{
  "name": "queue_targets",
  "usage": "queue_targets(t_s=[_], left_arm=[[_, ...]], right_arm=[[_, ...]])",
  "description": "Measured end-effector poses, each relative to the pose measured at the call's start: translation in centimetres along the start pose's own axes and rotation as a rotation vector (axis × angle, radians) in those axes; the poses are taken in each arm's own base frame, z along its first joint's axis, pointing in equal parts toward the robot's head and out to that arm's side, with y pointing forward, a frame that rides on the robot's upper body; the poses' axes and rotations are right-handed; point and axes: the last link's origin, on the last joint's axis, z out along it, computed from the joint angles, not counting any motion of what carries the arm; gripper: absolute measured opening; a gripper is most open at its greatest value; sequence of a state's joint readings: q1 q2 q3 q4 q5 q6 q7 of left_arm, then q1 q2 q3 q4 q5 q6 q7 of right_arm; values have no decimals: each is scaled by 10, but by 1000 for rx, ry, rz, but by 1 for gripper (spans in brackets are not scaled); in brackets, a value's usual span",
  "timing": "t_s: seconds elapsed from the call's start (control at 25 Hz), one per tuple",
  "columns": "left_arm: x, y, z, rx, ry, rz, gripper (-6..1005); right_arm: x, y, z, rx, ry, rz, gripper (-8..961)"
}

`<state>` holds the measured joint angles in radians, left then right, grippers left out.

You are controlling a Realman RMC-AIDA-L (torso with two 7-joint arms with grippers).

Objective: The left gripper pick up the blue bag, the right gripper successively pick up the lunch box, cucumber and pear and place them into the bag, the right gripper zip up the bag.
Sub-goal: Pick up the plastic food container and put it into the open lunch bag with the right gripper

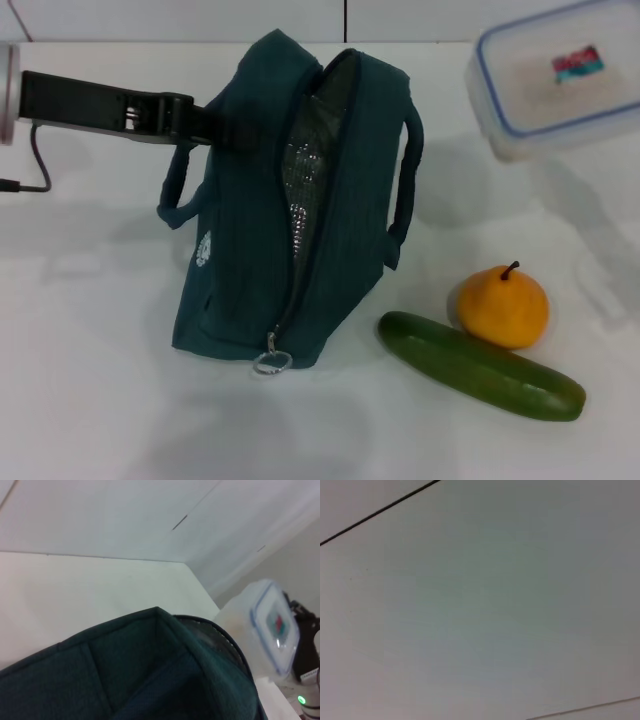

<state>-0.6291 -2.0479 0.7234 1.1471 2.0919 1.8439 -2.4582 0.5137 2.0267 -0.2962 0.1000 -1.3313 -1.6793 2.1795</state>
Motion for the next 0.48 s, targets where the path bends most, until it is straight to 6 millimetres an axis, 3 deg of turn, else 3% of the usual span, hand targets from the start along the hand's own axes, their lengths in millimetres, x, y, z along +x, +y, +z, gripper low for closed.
queue_targets(t_s=[0.48], left_arm=[[6,10,14,-17,-19,29,49]], right_arm=[[25,16,64,-130,160,21,96]])
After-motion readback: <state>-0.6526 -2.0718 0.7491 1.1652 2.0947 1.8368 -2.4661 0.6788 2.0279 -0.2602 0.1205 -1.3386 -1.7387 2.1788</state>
